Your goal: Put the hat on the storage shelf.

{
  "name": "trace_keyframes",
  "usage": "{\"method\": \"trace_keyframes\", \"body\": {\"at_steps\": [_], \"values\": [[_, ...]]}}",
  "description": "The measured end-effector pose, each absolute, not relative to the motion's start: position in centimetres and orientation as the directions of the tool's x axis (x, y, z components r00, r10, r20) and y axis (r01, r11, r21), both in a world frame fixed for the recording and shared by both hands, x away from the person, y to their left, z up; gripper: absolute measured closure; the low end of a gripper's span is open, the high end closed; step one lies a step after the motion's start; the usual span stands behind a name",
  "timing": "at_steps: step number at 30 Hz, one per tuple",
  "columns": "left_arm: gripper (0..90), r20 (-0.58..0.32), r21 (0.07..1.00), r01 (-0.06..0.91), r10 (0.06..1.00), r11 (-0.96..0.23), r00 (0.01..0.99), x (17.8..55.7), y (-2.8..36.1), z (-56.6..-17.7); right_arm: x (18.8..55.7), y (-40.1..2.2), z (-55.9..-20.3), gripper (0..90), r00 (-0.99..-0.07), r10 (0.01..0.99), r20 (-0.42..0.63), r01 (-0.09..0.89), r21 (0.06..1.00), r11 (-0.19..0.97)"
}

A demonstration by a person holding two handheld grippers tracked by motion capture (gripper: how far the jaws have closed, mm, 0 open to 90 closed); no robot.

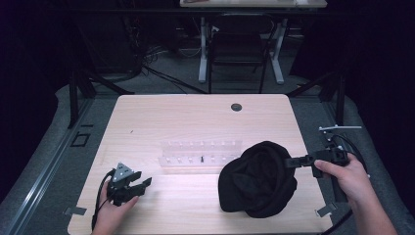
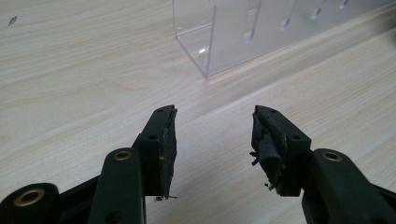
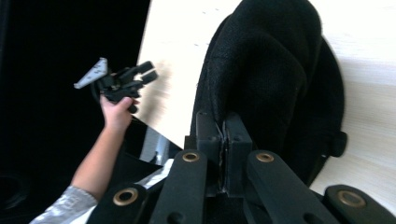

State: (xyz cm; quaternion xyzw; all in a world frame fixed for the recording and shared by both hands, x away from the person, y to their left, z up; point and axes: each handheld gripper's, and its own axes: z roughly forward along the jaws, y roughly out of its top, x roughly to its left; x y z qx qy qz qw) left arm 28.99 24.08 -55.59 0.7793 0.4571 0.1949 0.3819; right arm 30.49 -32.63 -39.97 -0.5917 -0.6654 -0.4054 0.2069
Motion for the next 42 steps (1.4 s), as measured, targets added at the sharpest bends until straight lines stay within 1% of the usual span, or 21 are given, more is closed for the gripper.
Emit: {"method": "trace_keyframes", "body": {"at_steps": [2,8,21,28,33,42], "values": [[50.1,-0.051,0.773,0.566,0.863,-0.285,0.503,29.0,24.1,-55.6,30.5,-32.3,-39.7,88.2,-0.205,0.608,0.767,0.954,0.295,-0.051],[50.1,-0.052,0.775,0.565,0.863,-0.282,0.502,29.0,24.0,-55.6,30.6,-31.9,-38.9,88.2,-0.227,0.562,0.795,0.953,0.300,-0.038],[49.8,-0.053,0.774,0.566,0.863,-0.282,0.502,29.0,24.1,-55.6,30.6,-31.6,-36.6,88.2,-0.273,0.510,0.816,0.939,0.341,-0.045],[49.8,-0.052,0.775,0.565,0.862,-0.284,0.504,29.0,24.0,-55.6,30.7,-31.9,-35.3,88.2,-0.291,0.506,0.812,0.929,0.367,-0.055],[49.8,-0.051,0.776,0.564,0.861,-0.285,0.505,29.0,24.0,-55.6,31.0,-32.1,-34.4,88.2,-0.298,0.477,0.827,0.923,0.376,-0.075],[49.8,-0.049,0.774,0.564,0.860,-0.289,0.508,29.0,24.0,-55.6,32.0,-31.7,-33.2,88.1,-0.308,0.452,0.837,0.919,0.385,-0.088]]}}
